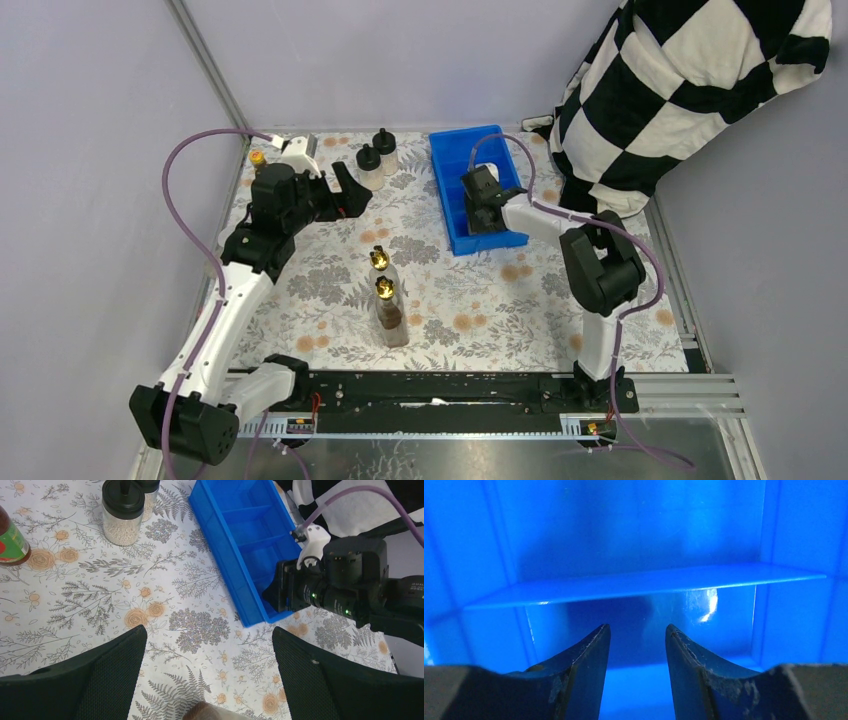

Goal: Organize the condiment bottles
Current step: Move the storage box to the center of the board.

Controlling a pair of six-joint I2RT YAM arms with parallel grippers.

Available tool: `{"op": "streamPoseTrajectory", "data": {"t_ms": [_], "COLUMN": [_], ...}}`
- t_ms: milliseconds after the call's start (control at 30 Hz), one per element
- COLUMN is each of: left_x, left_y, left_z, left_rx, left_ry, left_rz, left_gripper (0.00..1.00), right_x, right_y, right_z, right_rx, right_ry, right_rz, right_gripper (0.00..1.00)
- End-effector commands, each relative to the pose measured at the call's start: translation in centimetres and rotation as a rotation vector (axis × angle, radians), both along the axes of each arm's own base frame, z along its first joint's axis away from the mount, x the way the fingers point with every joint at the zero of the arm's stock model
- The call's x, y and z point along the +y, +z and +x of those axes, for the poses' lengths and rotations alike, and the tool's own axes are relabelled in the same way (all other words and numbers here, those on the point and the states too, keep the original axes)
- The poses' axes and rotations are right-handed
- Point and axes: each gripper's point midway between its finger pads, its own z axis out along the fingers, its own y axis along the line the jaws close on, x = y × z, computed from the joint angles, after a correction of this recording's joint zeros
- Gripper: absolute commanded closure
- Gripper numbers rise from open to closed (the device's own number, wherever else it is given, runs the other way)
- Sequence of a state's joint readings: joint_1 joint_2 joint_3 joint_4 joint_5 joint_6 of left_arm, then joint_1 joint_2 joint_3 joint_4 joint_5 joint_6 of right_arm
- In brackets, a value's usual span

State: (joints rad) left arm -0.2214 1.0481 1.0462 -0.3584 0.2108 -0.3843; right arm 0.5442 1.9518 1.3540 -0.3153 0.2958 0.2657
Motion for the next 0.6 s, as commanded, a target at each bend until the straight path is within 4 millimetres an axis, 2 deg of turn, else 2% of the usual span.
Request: {"op": "streamPoseTrajectory", "data": {"t_ms": [0, 267, 400, 567], "left_x": [0.0, -0.4, -0.5, -0.6], "left_y": [0.7, 1.2, 1.5, 1.5], "left_z": [-0.3, -0.9, -1.4, -2.1], "left_rx": [-0.033, -0.038, -0.042, -0.043], "left_ry": [-0.006, -0.026, -0.039, -0.052], "left_rz": [-0.021, -0.041, -0.049, -0.057], "left_gripper": [0.01, 0.01, 0.01, 0.01], "right_x": [-0.9, -3.4, -4.1, -4.1], "right_y": [1.4, 0.3, -0.7, -1.7], "right_z": [-2.1, -6.6, -9.3, -12.2], "right_rx": [0.0, 0.038, 0.054, 0.065], "right_ry": [-0.039, -0.192, -0.274, -0.34], "right_rz": [0.035, 0.061, 0.08, 0.107], "right_gripper": [0.48, 0.47, 0.47, 0.46]}}
